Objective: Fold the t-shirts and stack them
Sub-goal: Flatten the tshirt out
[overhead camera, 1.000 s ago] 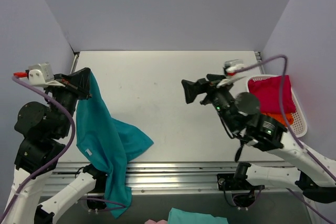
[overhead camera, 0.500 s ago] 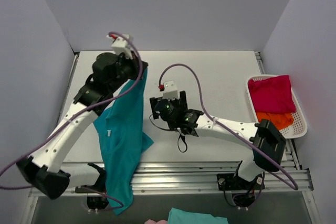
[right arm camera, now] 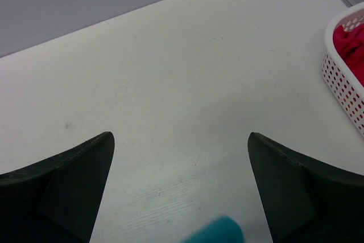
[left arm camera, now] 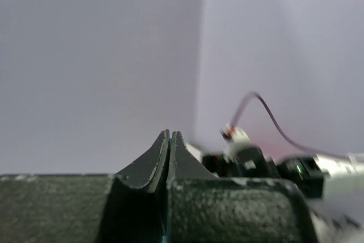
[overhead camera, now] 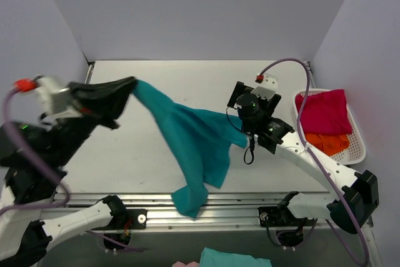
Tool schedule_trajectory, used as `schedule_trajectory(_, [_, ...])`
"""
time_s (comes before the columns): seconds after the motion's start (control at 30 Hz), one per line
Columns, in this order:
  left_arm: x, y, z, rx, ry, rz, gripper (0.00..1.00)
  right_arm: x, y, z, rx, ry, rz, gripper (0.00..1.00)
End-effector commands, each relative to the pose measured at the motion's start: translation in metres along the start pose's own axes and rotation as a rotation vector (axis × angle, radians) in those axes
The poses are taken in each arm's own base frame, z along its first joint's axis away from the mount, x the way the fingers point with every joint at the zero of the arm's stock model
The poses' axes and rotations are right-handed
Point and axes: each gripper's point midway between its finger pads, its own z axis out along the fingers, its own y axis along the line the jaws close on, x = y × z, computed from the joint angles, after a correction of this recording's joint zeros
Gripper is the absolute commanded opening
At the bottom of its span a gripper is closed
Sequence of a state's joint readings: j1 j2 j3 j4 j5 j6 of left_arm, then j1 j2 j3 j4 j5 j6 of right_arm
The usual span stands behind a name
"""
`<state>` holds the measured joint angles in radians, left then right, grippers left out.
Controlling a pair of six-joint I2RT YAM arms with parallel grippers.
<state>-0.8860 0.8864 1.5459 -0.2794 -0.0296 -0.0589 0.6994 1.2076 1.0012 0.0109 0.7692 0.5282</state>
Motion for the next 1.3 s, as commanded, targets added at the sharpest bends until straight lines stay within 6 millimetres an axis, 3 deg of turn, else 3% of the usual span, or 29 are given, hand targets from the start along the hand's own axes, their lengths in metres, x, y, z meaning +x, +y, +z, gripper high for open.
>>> schedule_trajectory(0.0, [-0.021, 0.086, -0.027, -0.476, -0.088, 0.144, 0.02, 0.025, -0.005, 0.013, 0.052, 0.06, -0.061, 1.0])
schedule_trajectory(0.1, [0.01, 0.13, -0.019, -0.731, 0.026, 0.293, 0.02, 0.036, 0.002, 0.019, 0.042, 0.078, -0.069, 1.0])
schedule_trajectory(0.17, [0.05, 0.15, 0.012, -0.758, 0.127, 0.352, 0.02, 0.04, 0.004, 0.021, 0.039, 0.086, -0.076, 1.0])
schedule_trajectory(0.2, [0.061, 0.181, 0.011, -0.818, 0.176, 0.356, 0.02, 0.044, 0.005, 0.023, 0.039, 0.093, -0.083, 1.0])
schedule_trajectory(0.23, [0.094, 0.202, 0.029, -0.824, 0.217, 0.289, 0.02, 0.044, 0.004, 0.024, 0.042, 0.094, -0.085, 1.0])
schedule_trajectory(0.3, [0.127, 0.248, 0.035, -0.832, 0.273, 0.24, 0.02, 0.045, 0.003, 0.024, 0.05, 0.094, -0.09, 1.0])
schedule_trajectory(0.33, [0.169, 0.273, 0.045, -0.859, 0.332, 0.187, 0.02, 0.045, 0.001, 0.024, 0.056, 0.092, -0.092, 1.0])
schedule_trajectory(0.4, [0.212, 0.315, 0.043, -0.91, 0.407, 0.142, 0.02, 0.046, -0.004, 0.023, 0.069, 0.09, -0.103, 1.0])
schedule_trajectory(0.43, [0.258, 0.342, 0.049, -0.934, 0.498, 0.119, 0.02, 0.044, -0.008, 0.024, 0.085, 0.083, -0.105, 1.0])
schedule_trajectory(0.5, [0.306, 0.373, 0.036, -1.002, 0.627, 0.074, 0.02, 0.044, -0.012, 0.023, 0.091, 0.083, -0.112, 1.0])
schedule_trajectory(0.53, [0.338, 0.392, 0.04, -1.019, 0.687, 0.054, 0.02, 0.043, -0.014, 0.024, 0.099, 0.08, -0.112, 1.0])
schedule_trajectory(0.6, [0.378, 0.405, 0.031, -1.044, 0.762, 0.004, 0.02, 0.043, -0.016, 0.024, 0.1, 0.083, -0.113, 1.0])
schedule_trajectory(0.73, [0.39, 0.414, 0.031, -1.015, 0.715, -0.05, 0.02, 0.044, -0.018, 0.026, 0.092, 0.086, -0.103, 1.0])
schedule_trajectory(0.8, [0.393, 0.423, 0.031, -1.022, 0.715, -0.053, 0.11, 0.047, -0.015, 0.025, 0.069, 0.1, -0.106, 1.0])
schedule_trajectory(0.83, [0.393, 0.43, 0.03, -1.03, 0.714, -0.056, 0.12, 0.048, -0.013, 0.026, 0.064, 0.099, -0.1, 1.0])
schedule_trajectory(0.87, [0.38, 0.437, 0.039, -1.033, 0.691, -0.055, 0.12, 0.048, -0.008, 0.028, 0.047, 0.098, -0.09, 1.0])
schedule_trajectory(0.9, [0.393, 0.445, 0.038, -1.036, 0.712, -0.073, 0.12, 0.05, -0.008, 0.029, 0.049, 0.102, -0.094, 1.0])
schedule_trajectory(1.03, [0.4, 0.465, 0.05, -1.034, 0.723, -0.115, 0.03, 0.056, -0.003, 0.028, 0.029, 0.126, -0.093, 1.0])
schedule_trajectory(1.07, [0.412, 0.469, 0.048, -1.041, 0.747, -0.127, 0.02, 0.059, 0.005, 0.024, -0.018, 0.149, -0.08, 1.0])
schedule_trajectory(1.13, [0.409, 0.472, 0.055, -1.036, 0.725, -0.129, 0.02, 0.063, 0.017, 0.015, -0.084, 0.175, -0.058, 1.0])
schedule_trajectory(1.27, [0.427, 0.474, 0.055, -1.022, 0.735, -0.153, 0.02, 0.076, 0.05, -0.023, -0.22, 0.217, -0.029, 1.0])
